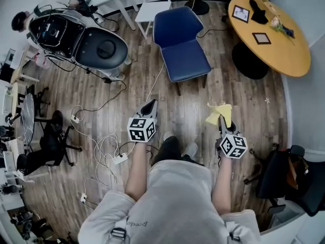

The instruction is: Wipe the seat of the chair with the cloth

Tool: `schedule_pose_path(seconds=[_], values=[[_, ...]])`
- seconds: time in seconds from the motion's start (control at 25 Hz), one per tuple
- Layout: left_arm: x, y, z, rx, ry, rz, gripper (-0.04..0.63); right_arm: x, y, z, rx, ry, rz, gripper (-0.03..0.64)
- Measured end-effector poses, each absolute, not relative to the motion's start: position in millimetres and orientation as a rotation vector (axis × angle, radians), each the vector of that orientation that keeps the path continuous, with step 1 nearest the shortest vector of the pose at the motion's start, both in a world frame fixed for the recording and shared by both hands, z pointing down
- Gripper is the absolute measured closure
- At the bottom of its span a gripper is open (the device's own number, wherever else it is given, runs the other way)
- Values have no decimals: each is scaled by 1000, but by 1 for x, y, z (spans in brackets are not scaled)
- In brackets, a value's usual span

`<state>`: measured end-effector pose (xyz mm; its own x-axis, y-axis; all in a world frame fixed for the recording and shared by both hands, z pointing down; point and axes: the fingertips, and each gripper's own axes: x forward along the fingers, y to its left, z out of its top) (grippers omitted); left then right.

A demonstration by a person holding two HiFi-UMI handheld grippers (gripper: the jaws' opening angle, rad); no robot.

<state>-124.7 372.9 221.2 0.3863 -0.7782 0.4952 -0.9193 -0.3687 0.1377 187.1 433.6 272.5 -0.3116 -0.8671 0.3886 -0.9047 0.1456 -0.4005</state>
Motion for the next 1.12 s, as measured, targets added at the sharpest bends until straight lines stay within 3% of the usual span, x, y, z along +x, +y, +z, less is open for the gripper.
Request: schedule_pose_path(seconds=[0.52,1.12], values=[[-126,252,264,2172,-1455,414,568,209,333,288,1797,-2246,878,517],[-141,96,362,2127,-1291,441,568,154,149,363,1627,-2249,908,515]])
